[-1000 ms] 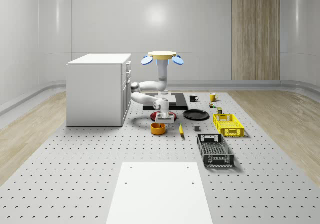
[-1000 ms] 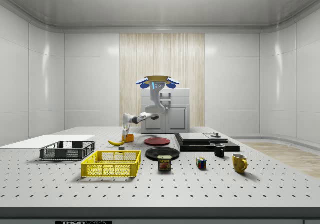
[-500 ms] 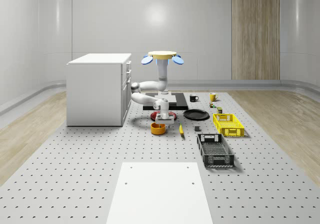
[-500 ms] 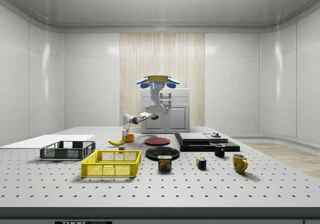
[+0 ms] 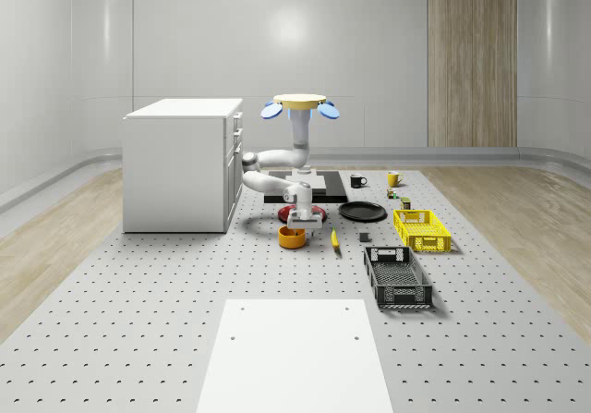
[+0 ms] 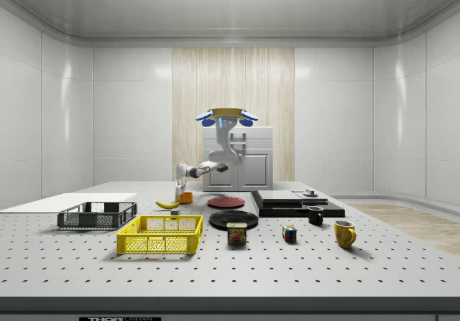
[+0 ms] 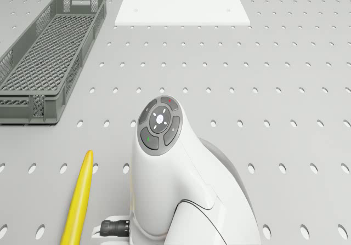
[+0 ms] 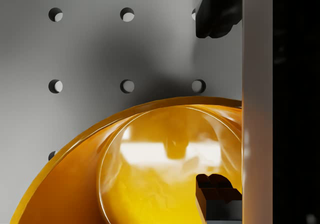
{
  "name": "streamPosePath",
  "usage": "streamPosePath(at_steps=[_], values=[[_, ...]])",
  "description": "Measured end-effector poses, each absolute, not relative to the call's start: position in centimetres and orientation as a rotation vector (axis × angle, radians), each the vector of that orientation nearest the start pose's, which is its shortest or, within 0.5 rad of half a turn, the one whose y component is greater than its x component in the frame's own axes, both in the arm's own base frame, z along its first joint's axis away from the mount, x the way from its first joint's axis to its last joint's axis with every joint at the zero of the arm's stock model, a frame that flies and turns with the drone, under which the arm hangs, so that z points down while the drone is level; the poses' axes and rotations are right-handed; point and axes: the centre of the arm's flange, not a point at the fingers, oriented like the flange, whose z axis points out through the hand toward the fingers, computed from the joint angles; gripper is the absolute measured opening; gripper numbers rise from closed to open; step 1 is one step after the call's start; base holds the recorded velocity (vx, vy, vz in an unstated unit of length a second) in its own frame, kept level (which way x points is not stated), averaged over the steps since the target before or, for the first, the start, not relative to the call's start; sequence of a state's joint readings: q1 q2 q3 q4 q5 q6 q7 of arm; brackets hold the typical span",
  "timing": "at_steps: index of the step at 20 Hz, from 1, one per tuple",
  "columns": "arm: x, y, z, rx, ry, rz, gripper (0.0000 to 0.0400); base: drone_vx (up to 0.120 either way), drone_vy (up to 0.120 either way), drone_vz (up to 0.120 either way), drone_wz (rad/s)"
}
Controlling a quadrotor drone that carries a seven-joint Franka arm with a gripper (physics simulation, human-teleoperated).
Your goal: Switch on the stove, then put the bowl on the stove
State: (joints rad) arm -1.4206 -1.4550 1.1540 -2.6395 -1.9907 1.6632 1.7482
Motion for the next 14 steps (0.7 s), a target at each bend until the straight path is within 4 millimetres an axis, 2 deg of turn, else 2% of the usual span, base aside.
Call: streamPosePath(at_steps=[7, 8, 10, 12, 14], values=[[35.25, -2.38, 57.88, 0.001, -0.002, 0.786, 0.04, 0.0, 0.0, 0.0, 0.0], [35.21, -2.39, 57.88, 0.001, -0.002, 0.786, 0.0334, 0.0, 0.0, 0.0, 0.0], [35.16, -2.39, 57.88, 0.001, -0.002, 0.786, 0.0242, 0.0, 0.0, 0.0, 0.0], [35.13, -2.4, 57.88, 0.001, -0.002, 0.786, 0.0186, 0.0, 0.0, 0.0, 0.0], [35.11, -2.4, 57.88, 0.001, -0.002, 0.786, 0.0152, 0.0, 0.0, 0.0, 0.0]])
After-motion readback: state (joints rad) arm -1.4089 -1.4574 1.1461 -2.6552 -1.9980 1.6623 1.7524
